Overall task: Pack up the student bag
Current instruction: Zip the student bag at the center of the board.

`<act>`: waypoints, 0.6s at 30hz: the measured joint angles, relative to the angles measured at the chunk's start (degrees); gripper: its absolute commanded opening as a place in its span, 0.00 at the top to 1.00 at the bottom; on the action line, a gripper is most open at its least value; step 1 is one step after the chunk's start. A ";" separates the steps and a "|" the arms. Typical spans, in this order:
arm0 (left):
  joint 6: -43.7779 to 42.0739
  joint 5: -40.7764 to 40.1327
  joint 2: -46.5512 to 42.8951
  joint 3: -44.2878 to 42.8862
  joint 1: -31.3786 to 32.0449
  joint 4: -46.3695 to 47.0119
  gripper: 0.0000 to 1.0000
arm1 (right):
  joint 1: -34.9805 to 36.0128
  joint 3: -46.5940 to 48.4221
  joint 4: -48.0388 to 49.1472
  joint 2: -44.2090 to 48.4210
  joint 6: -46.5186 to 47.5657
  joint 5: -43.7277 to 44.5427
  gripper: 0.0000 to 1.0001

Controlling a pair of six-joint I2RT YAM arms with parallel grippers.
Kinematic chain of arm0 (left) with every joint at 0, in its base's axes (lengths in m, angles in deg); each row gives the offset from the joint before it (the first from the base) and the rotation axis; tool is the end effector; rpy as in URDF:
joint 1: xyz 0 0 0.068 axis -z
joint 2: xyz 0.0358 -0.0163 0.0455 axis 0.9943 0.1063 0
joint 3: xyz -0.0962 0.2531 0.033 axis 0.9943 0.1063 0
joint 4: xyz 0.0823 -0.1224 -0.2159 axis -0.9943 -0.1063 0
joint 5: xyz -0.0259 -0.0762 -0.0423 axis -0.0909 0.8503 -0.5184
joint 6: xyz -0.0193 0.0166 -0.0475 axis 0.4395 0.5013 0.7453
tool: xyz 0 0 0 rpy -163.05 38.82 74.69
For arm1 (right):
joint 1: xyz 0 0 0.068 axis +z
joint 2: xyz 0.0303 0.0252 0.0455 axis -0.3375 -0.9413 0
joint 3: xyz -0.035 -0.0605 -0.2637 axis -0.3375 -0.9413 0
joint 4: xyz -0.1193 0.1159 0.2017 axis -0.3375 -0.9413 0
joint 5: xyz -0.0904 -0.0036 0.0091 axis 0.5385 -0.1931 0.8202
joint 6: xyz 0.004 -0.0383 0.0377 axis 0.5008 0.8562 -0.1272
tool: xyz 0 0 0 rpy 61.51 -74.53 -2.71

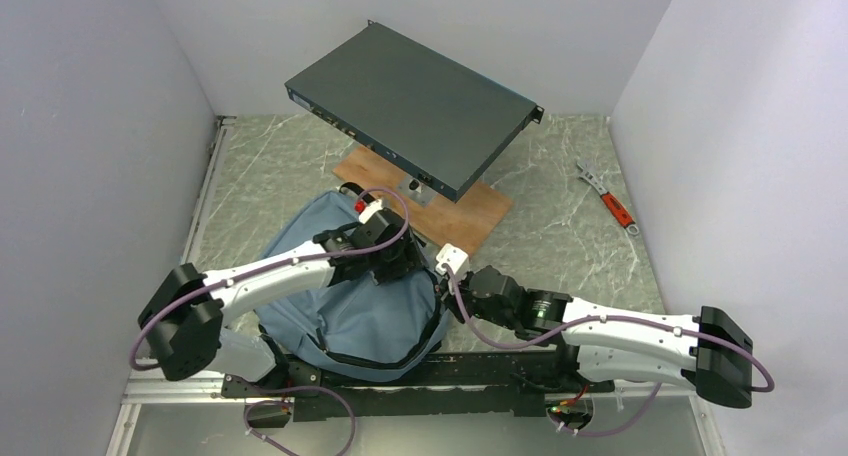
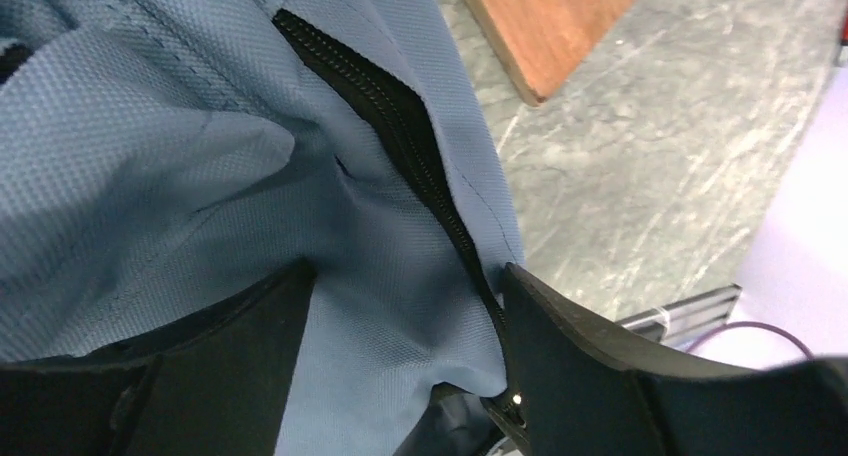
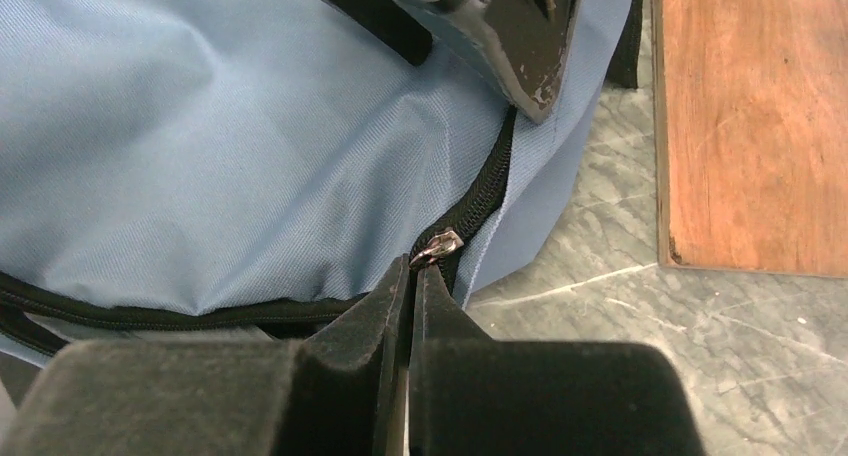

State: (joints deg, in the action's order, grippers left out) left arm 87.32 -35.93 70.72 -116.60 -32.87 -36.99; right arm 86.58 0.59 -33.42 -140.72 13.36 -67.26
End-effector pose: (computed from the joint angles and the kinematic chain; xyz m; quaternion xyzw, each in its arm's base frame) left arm 0.1799 -0.2158 0.2313 -0.1600 0.9243 -0.2682 0.2195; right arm 0.0858 0.1854 0.2159 -0.3876 0.7645 0.2478 0.4516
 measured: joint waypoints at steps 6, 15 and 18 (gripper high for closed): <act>0.28 -4.42 3.82 -2.05 0.07 -2.82 0.85 | 0.24 1.33 -1.01 -2.47 2.32 -0.02 0.99; -0.24 -6.54 1.44 1.20 0.35 0.76 1.00 | 0.17 -5.35 5.55 1.97 -2.58 -0.28 0.89; -0.72 -6.64 -0.28 2.40 0.37 2.01 1.00 | -0.20 -8.07 7.76 4.24 -4.94 -0.39 0.93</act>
State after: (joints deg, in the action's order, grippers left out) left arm 86.60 -42.57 70.44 -114.20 -32.50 -34.98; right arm 86.38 -7.48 -25.66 -136.48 8.42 -67.65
